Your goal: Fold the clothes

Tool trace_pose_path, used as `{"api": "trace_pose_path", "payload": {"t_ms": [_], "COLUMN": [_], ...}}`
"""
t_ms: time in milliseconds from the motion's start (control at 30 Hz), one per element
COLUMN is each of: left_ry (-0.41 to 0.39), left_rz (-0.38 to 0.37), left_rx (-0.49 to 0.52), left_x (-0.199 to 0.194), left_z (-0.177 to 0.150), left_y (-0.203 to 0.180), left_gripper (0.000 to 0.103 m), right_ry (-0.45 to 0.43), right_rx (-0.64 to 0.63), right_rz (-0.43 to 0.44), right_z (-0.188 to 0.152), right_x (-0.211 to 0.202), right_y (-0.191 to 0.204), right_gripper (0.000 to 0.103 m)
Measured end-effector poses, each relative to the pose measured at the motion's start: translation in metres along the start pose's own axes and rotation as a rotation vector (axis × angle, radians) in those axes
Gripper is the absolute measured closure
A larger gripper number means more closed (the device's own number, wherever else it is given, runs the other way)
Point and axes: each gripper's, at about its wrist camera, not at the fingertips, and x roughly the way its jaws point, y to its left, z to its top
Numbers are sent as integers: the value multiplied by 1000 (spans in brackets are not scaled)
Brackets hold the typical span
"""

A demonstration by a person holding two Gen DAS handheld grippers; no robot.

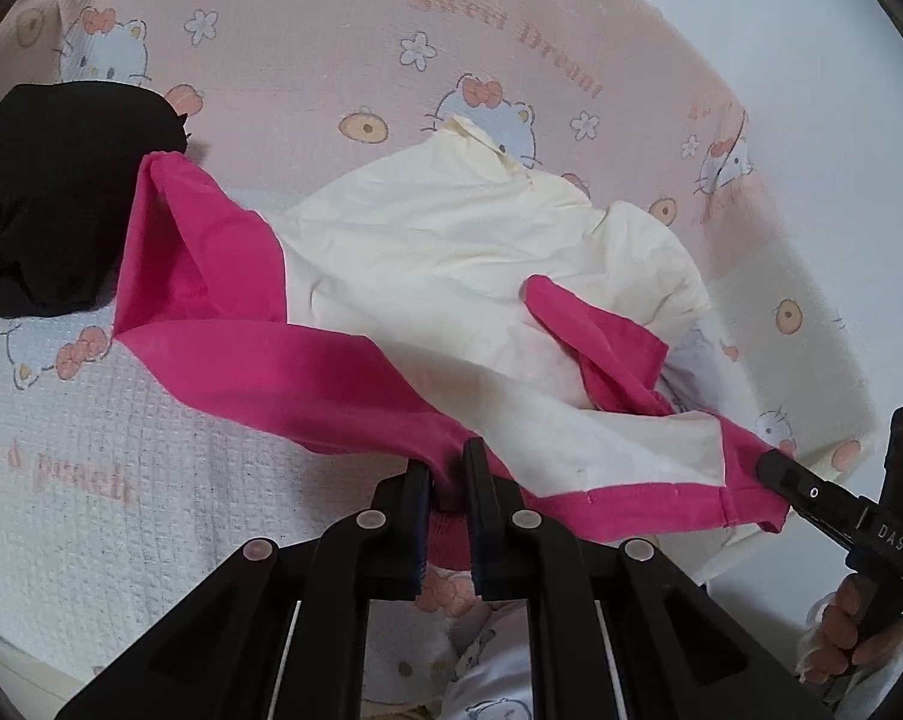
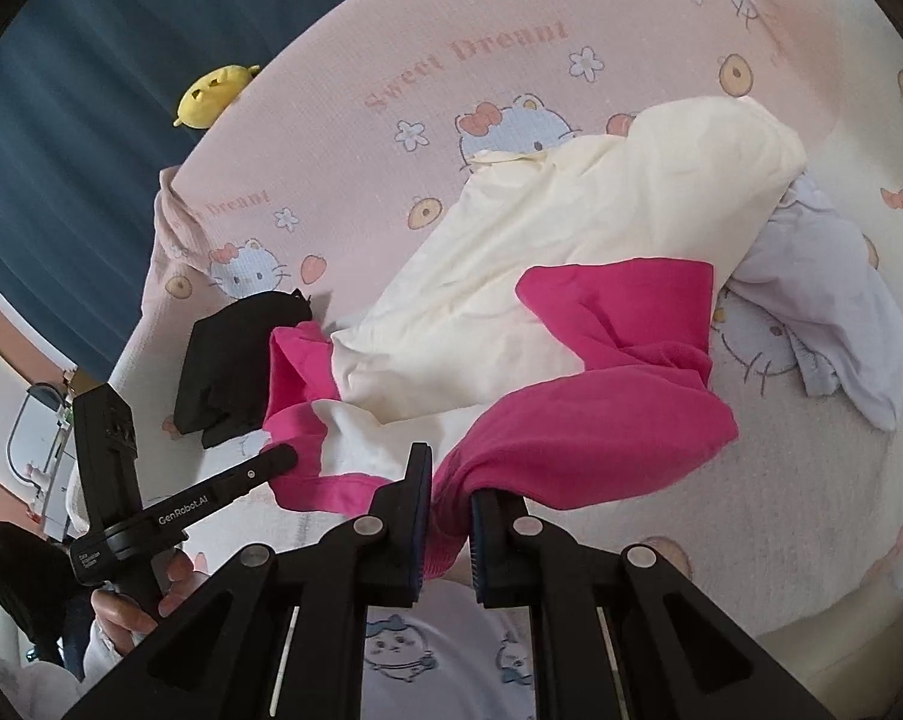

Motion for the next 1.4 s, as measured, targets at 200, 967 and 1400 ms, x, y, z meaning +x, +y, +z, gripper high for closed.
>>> {"api": "trace_pose_path", "payload": {"t_ms": [200,967,1400], "left_ry": [22,191,293], "left_rz": [-57,-58,-116], "left_rx": [11,9,-241], "left_x": [-10,14,18], "left_z": [2,-70,-75], "left_y": [5,28,65], "left_gripper": [95,95,92], "right_ry": [7,138,105], "right_rx": [-7,205,283], "right_rz": [-65,-254,-171], "right_z": [1,-82,-109], "right_x": [-17,3,7], "right_y": [20,-44,-55], "right_gripper": [94,94,46]}}
